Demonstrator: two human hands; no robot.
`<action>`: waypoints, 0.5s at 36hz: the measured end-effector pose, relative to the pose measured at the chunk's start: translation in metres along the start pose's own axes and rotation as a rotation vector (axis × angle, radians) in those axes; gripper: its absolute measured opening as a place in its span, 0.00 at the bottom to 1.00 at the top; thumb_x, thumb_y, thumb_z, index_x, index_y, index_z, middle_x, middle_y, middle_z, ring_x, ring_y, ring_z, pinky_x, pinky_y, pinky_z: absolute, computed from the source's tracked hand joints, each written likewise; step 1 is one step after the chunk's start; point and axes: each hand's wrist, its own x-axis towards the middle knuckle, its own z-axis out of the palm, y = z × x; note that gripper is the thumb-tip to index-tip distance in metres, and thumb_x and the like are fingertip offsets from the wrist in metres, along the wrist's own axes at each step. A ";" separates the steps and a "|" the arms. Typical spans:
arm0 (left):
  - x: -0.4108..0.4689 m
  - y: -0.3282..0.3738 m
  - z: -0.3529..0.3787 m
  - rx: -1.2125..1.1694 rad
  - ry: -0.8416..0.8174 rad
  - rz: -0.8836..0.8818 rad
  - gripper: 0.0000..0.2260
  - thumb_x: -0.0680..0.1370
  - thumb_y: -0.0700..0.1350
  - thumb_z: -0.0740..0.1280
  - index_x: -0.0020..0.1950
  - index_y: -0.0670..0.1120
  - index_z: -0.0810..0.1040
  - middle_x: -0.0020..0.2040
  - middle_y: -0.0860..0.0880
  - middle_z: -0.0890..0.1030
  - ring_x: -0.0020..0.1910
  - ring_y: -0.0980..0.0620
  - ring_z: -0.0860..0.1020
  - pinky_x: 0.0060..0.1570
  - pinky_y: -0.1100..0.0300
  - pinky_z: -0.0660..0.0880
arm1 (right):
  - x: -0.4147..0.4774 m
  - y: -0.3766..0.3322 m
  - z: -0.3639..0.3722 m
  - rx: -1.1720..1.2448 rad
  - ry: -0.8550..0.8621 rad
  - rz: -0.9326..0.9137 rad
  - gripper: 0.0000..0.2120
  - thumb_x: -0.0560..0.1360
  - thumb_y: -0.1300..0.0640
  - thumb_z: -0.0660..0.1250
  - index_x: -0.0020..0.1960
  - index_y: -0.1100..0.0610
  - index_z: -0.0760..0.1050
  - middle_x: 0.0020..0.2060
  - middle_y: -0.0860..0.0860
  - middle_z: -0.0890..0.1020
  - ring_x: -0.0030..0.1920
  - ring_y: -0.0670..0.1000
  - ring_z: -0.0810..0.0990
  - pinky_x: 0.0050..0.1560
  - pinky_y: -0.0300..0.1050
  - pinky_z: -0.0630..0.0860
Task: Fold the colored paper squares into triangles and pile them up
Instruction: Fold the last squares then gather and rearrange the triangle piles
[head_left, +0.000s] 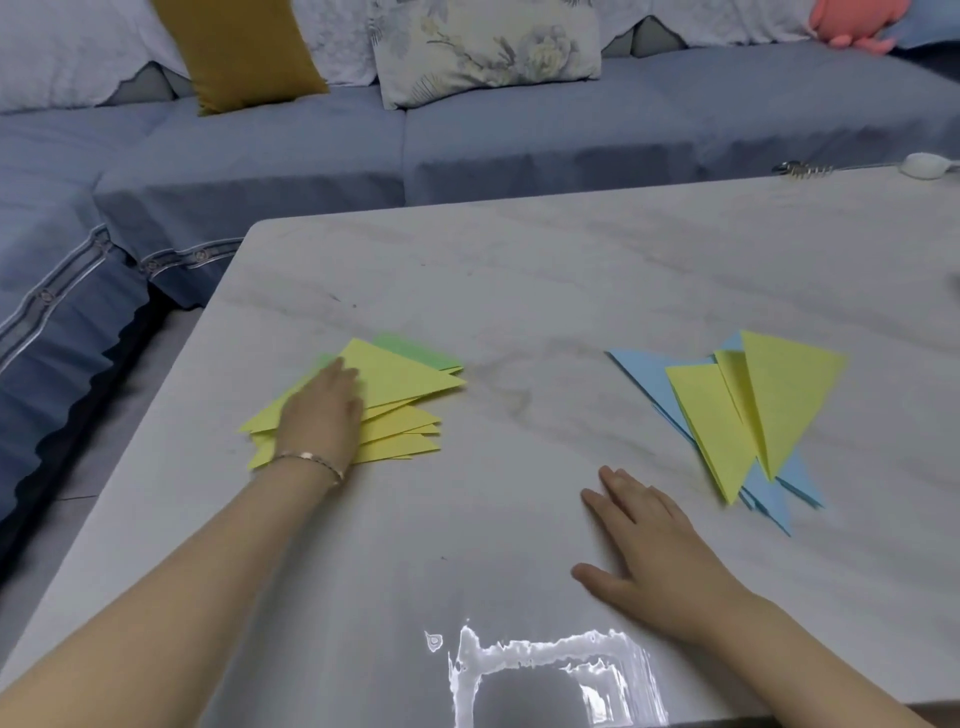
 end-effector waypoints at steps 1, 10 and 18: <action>-0.004 0.008 0.007 0.003 -0.040 0.054 0.18 0.79 0.44 0.58 0.69 0.44 0.67 0.74 0.45 0.60 0.71 0.44 0.64 0.64 0.51 0.65 | 0.000 -0.001 0.000 0.010 0.012 -0.001 0.47 0.60 0.31 0.35 0.76 0.49 0.47 0.76 0.49 0.42 0.75 0.47 0.40 0.68 0.38 0.35; 0.002 0.017 0.029 0.121 -0.300 -0.096 0.23 0.80 0.58 0.46 0.75 0.56 0.52 0.77 0.53 0.51 0.75 0.49 0.49 0.72 0.44 0.49 | 0.006 0.025 -0.003 0.101 0.402 0.180 0.19 0.67 0.54 0.71 0.56 0.59 0.79 0.63 0.67 0.72 0.63 0.67 0.71 0.60 0.59 0.63; -0.012 0.042 0.013 0.137 -0.096 0.111 0.22 0.80 0.54 0.52 0.74 0.51 0.59 0.77 0.48 0.51 0.75 0.47 0.52 0.71 0.49 0.51 | 0.013 0.050 -0.021 0.069 0.312 0.431 0.25 0.77 0.45 0.58 0.73 0.46 0.59 0.74 0.64 0.48 0.74 0.61 0.44 0.72 0.48 0.45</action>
